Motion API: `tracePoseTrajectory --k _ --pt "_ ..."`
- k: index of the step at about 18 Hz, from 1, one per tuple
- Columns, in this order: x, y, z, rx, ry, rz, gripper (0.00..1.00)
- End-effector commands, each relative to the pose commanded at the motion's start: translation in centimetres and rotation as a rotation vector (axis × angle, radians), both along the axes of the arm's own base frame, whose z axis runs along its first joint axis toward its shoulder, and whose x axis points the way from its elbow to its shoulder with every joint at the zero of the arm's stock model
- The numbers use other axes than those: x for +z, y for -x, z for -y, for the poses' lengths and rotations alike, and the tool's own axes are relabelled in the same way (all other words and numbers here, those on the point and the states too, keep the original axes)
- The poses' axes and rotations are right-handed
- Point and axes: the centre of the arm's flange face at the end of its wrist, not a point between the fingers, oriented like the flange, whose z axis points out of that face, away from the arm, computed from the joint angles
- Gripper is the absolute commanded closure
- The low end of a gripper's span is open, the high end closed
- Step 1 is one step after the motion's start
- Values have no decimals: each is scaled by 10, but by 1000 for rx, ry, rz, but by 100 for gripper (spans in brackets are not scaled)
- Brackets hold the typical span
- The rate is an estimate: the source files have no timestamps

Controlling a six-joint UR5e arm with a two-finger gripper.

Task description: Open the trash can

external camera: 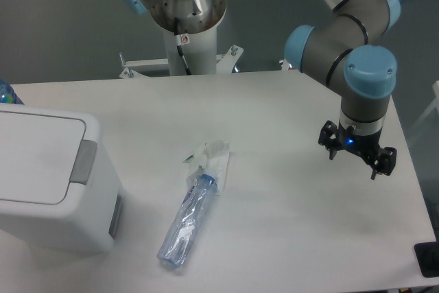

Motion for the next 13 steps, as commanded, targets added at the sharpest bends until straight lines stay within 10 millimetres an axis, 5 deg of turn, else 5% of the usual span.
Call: tracePoseTrajectory --k 10,13 --pt "-5 -2 10 53 -114 73 0" --pt "13 -12 5 154 -174 79 0"
